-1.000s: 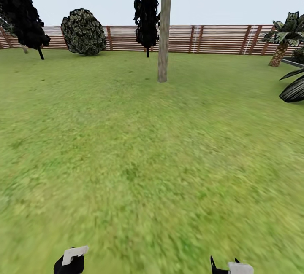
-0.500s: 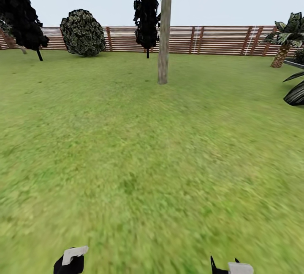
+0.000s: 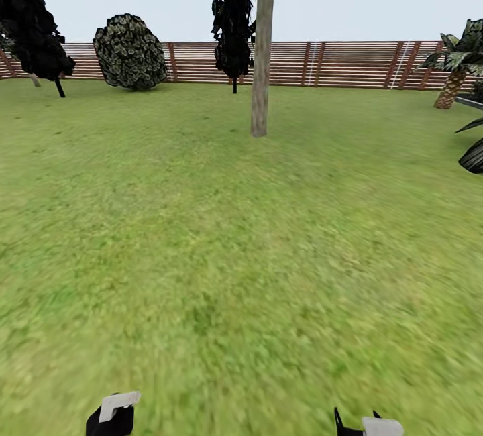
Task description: In the garden, pick up the pesticide atomizer on the floor and spray pesticide onto both trees until each tree trunk is fully covered.
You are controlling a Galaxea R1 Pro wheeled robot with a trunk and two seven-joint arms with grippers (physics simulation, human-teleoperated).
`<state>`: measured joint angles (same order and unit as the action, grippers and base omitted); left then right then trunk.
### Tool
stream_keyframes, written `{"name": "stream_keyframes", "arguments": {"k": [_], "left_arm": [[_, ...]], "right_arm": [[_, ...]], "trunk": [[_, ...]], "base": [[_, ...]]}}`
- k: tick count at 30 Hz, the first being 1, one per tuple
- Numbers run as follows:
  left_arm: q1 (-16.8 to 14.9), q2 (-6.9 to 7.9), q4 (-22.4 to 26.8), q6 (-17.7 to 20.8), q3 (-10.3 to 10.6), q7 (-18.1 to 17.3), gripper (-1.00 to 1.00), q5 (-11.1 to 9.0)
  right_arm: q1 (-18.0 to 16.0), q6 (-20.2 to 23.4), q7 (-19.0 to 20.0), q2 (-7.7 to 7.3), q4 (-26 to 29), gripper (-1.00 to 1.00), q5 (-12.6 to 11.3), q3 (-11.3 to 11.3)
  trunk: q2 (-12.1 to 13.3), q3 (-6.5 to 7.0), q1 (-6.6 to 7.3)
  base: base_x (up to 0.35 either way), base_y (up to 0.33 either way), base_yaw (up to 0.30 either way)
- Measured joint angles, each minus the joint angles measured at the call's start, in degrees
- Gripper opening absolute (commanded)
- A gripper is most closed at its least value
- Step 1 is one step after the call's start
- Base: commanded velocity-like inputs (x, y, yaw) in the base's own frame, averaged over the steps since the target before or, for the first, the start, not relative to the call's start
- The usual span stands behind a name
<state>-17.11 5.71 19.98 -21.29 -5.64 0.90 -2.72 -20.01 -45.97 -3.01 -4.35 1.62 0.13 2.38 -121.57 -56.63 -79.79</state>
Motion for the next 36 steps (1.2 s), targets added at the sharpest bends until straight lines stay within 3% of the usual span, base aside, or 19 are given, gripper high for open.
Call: {"name": "stream_keyframes", "arguments": {"k": [36], "left_arm": [[0.0,-0.01,-0.1,0.0,0.0,0.0,-1.0,0.0]], "right_arm": [[0.0,0.0,0.0,0.02,0.0,1.0,0.0,0.0]], "trunk": [[0.0,0.0,0.0]], "base": [[0.34,0.0,0.0]]}}
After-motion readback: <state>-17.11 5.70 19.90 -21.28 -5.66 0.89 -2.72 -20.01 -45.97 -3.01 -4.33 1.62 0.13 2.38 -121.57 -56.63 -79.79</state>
